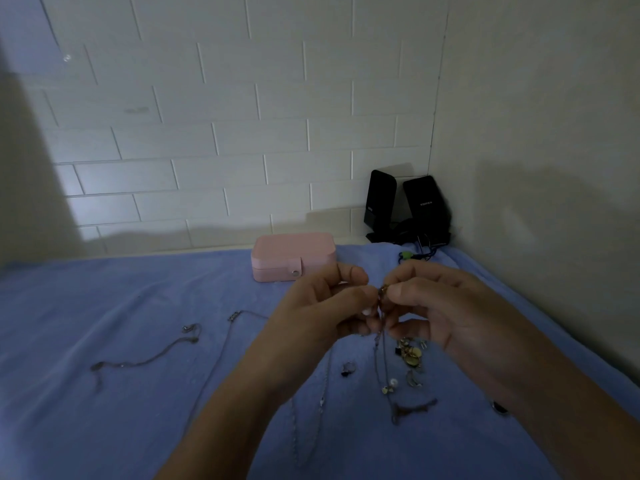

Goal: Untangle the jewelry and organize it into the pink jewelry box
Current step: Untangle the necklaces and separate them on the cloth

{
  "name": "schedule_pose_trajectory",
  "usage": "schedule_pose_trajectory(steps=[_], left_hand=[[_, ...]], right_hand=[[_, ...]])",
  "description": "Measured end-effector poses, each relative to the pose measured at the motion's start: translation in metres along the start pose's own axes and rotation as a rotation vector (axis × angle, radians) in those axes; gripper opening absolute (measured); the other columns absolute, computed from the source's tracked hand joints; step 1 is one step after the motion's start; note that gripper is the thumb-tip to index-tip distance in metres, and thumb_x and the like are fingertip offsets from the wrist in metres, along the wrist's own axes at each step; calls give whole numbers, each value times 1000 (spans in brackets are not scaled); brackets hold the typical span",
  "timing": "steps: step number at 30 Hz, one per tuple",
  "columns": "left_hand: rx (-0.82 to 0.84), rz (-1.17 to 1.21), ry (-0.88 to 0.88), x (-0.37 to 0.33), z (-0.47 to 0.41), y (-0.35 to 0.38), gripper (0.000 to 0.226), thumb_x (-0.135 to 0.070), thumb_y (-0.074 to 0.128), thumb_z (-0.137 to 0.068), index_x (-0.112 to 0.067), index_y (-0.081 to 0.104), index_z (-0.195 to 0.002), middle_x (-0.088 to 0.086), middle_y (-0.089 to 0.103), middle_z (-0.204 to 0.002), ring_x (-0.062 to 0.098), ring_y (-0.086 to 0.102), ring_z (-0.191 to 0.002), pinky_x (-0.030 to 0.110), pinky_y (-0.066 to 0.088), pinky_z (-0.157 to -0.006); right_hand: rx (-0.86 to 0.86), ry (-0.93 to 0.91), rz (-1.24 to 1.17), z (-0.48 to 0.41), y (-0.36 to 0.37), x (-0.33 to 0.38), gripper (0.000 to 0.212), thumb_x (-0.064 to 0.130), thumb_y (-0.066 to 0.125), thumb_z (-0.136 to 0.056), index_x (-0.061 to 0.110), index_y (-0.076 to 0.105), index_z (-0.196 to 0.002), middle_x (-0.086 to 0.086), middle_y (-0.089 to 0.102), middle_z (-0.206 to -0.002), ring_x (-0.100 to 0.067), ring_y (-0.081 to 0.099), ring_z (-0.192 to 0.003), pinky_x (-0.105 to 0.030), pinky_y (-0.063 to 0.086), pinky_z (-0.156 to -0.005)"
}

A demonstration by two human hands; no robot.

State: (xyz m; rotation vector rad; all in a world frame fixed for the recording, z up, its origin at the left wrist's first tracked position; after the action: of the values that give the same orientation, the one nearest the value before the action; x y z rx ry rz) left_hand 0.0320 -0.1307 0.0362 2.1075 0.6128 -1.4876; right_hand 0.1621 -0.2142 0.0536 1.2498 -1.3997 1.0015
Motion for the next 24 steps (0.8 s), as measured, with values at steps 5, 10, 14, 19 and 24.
schedule_pose_trajectory(steps=[5, 10, 14, 19, 24], left_hand=[[-66, -344, 106, -2, 2, 1, 10, -7, 68, -80, -12, 70, -89, 1, 66, -65, 8, 61, -61, 16, 50, -64], [-127, -510, 177, 0, 3, 3, 10, -5, 68, -79, -14, 70, -77, -4, 63, -59, 0, 56, -53, 10, 43, -55], [-109, -556, 210, 2, 3, 4, 11, -2, 66, -81, -13, 66, -78, -6, 61, -59, 1, 57, -54, 13, 44, -57], [-102, -459, 176, -1, 5, 6, 9, -3, 63, -83, -10, 65, -77, -10, 56, -57, -2, 49, -51, 9, 39, -52], [-110, -476, 169, -1, 4, 6, 11, 0, 65, -80, -10, 64, -74, -9, 57, -55, 0, 50, -50, 11, 40, -52]], right_hand=[[-156, -148, 344, 2, -1, 1, 18, 7, 60, -82, 11, 65, -65, -4, 62, -64, -12, 60, -62, -19, 51, -62], [-234, -310, 646, 6, 4, -1, 13, 8, 64, -78, 15, 63, -67, 7, 61, -66, -5, 57, -65, -12, 44, -61], [-235, -327, 660, 4, 2, -3, 13, 15, 66, -78, 16, 61, -65, 8, 60, -66, -4, 55, -63, -11, 43, -60], [-167, -228, 523, 3, -2, -1, 17, 9, 64, -80, 16, 64, -64, 3, 63, -64, -6, 59, -65, -19, 48, -67], [-166, -215, 516, 1, 1, -1, 15, 9, 62, -81, 15, 66, -68, 0, 67, -70, -10, 65, -71, -33, 55, -76]])
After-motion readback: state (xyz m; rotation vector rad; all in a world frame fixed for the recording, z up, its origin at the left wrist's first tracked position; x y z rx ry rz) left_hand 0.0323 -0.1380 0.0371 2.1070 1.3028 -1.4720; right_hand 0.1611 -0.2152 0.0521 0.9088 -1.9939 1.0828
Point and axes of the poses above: each hand's wrist, its own z-axis away from the middle knuckle, its own y-axis out of the palm, x = y × z, the point moved 1 cm from there along -z, towards the middle knuckle
